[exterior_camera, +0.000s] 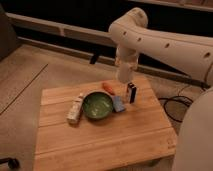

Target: Place the ceramic cup over the eraser

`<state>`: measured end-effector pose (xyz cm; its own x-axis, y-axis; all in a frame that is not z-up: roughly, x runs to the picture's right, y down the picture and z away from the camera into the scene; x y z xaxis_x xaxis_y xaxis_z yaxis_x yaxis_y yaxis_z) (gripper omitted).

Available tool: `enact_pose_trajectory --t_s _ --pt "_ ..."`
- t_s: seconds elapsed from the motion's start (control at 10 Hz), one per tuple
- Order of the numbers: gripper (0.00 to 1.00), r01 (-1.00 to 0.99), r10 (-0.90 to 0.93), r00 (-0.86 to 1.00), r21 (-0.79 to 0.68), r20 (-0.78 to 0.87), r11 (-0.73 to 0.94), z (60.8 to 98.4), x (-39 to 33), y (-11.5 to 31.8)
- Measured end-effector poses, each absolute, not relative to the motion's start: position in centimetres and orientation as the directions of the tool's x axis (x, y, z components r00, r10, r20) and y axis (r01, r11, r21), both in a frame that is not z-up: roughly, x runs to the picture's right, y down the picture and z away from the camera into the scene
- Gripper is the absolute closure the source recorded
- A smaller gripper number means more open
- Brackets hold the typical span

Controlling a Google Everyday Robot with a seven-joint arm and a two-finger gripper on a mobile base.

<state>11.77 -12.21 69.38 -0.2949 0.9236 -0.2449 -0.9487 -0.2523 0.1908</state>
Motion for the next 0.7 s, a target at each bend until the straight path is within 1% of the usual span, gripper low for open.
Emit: enact_pose_trajectory --t_s 0.1,0.4,0.7 --pt "1.00 -0.940 0.915 -0.328 0.181 -0.234 -0.290 68.9 13.2 -12.7" --pt "1.00 -0.911 0.881 -0.406 0.185 -0.241 -0.369 68.8 16.8 -12.3" --pt "1.00 -0.889 0.850 -0.455 0.192 -0.265 -0.416 70.1 20.0 -11.7"
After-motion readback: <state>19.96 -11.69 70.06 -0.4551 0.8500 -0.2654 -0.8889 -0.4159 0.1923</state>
